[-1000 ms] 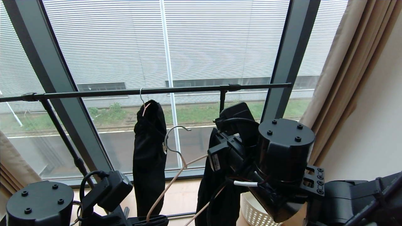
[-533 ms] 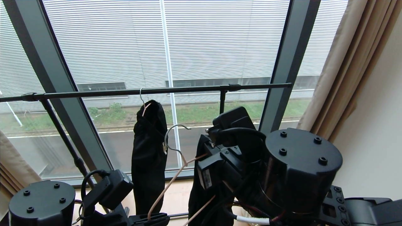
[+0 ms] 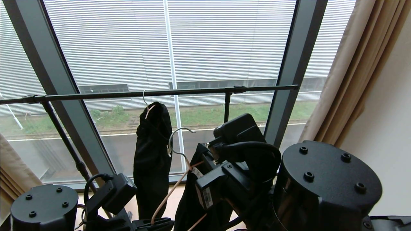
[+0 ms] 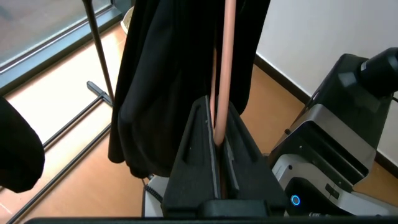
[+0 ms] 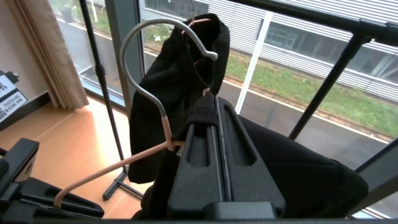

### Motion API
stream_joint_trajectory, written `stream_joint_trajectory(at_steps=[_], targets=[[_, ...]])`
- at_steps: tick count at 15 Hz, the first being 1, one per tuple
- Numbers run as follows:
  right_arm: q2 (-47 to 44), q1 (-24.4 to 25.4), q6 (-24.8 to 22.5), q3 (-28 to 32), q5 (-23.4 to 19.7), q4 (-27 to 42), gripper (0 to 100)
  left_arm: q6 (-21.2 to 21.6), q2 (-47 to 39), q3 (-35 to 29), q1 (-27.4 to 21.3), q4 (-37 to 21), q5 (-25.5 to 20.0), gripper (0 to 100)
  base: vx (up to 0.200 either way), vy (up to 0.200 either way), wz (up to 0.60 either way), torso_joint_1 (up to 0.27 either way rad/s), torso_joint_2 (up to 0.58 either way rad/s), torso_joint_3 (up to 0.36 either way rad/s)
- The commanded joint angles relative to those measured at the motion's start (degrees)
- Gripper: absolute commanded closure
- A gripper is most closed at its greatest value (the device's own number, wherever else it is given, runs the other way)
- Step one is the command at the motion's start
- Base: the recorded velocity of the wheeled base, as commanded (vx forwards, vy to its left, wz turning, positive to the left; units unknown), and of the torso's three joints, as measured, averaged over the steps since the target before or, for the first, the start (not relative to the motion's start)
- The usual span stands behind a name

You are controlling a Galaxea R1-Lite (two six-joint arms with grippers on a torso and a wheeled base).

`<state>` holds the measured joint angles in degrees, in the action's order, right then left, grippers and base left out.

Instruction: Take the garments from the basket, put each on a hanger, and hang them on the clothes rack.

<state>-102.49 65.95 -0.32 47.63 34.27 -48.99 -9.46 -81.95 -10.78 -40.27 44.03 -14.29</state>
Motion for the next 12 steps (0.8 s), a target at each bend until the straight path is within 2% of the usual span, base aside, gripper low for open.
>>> stream_joint_trajectory(at_steps=[1, 3, 4, 6, 12], targets=[[0.09, 0.14, -0.03, -0.08, 0.27, -0.05, 100, -0.03, 0.21, 0.05, 0.01, 0.0, 0.05, 100, 0.0, 0.0, 0.0, 0.0, 0.0, 0.0], [0.09, 0.05, -0.12, -0.08, 1.94, -0.05, 100, -0.03, 0.29, 0.41, 0.01, 1.49, 0.05, 100, 0.0, 0.0, 0.0, 0.0, 0.0, 0.0], [0.36, -0.12, -0.21, -0.08, 2.03, -0.05, 0, 0.06, 0.29, 1.28, 0.01, 2.99, 0.05, 100, 0.0, 0.0, 0.0, 0.0, 0.0, 0.0], [1.15, -1.53, -0.39, 0.01, 2.03, 0.13, 0, 0.06, 0.29, 1.99, 0.01, 4.66, 0.05, 100, 0.0, 0.0, 0.0, 0.0, 0.0, 0.0], [1.06, -4.96, -1.27, 0.27, 1.94, 0.13, 0, 0.14, 1.53, 2.34, 0.01, 4.66, 0.05, 100, 0.0, 0.0, 0.0, 0.0, 0.0, 0.0]])
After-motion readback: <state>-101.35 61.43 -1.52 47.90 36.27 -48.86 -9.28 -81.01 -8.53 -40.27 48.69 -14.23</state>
